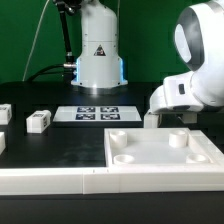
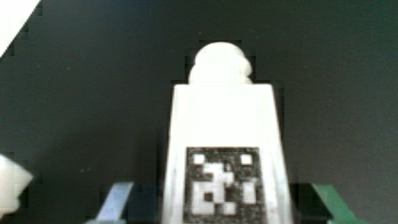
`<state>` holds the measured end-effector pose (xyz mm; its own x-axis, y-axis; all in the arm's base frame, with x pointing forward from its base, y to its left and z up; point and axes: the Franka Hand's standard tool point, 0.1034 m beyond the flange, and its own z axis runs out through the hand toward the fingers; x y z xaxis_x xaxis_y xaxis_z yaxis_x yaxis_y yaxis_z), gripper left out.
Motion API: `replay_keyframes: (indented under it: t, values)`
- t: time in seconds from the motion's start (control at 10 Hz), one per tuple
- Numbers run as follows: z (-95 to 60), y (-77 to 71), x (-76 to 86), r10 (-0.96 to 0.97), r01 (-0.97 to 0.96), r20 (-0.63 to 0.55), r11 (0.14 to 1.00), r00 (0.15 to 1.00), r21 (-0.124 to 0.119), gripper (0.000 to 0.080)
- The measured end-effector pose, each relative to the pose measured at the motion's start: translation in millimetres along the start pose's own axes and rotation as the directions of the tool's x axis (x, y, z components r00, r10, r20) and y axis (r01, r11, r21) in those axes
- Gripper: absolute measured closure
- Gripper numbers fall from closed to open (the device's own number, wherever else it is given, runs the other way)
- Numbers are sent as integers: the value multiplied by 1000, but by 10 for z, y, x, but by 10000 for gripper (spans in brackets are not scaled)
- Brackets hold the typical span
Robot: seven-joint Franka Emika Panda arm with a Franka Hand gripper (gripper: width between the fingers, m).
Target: Assemble one leg
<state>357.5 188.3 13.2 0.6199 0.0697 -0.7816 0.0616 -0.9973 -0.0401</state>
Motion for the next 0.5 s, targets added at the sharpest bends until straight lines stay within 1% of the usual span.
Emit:
replay_keyframes:
  t: [0.4, 0.5]
  values:
    - [-578, 131, -351, -16, 16, -79, 1000, 997, 1, 509]
    - [-628, 130, -409, -18, 17, -71, 1000, 997, -3, 509]
